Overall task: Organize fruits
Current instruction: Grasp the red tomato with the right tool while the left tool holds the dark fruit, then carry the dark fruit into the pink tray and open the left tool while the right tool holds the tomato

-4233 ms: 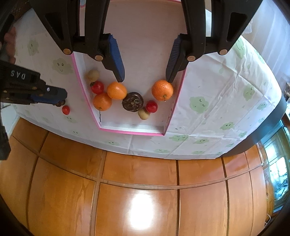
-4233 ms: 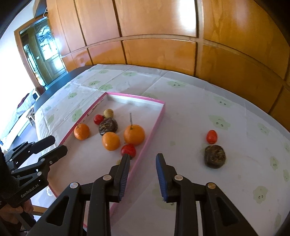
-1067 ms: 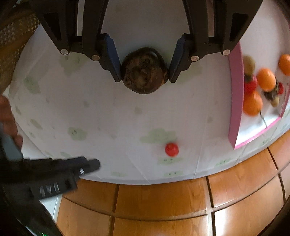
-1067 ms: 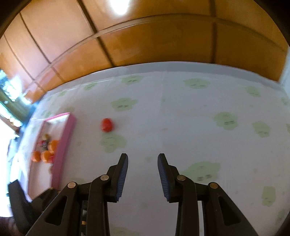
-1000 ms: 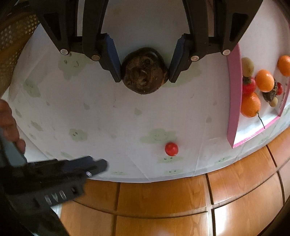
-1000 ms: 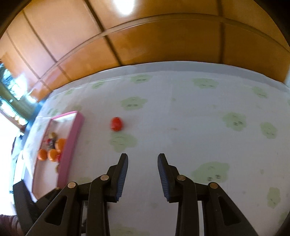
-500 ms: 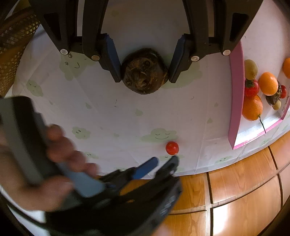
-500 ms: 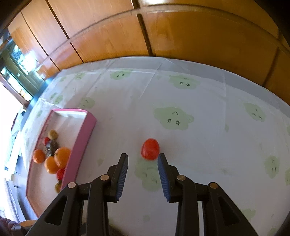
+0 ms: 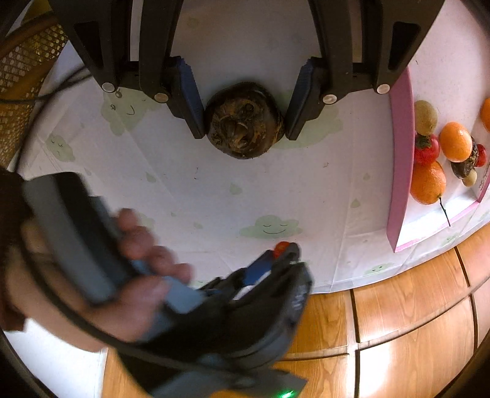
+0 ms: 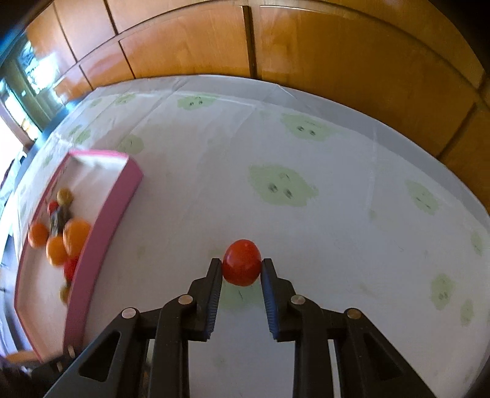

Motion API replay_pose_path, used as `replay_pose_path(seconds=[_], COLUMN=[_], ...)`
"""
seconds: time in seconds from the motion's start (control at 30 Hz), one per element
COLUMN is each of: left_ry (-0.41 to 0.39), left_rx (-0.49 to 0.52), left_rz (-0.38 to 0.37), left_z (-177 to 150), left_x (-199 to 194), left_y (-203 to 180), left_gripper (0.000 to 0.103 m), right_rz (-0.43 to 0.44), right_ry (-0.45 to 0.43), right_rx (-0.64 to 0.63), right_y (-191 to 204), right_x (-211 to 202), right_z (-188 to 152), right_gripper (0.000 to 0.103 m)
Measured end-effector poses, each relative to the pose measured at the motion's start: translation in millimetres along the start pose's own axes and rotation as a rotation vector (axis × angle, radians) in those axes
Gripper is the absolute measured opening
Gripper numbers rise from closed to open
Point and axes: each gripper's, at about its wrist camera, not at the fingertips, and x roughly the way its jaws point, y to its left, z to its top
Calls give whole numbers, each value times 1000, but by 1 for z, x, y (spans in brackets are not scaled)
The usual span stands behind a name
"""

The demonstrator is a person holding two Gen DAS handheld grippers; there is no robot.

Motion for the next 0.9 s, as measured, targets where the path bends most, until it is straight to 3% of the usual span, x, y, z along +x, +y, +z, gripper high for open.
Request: replay_pose_path(seconds=[0.33,0.47,0.73,0.9], left_ry=[17,22,-60,-101], left_rx=[9,3,-18,-92], left_rz=[10,19,47,118], left_z=[5,7,15,21], left_x=[-1,-7,-50,-78], left_y=[-3,-2,6,34], left_gripper=[53,53,53,53], right_rz=[-39,-33,-80,-101], right_ry=[72,45,27,17], right_rx=[70,93,87,94], right_y=[-33,-38,-35,-39], right_x=[-14,-14,-14,-16], right_z=[-66,-69,-70,-69], right_gripper=[26,26,26,26])
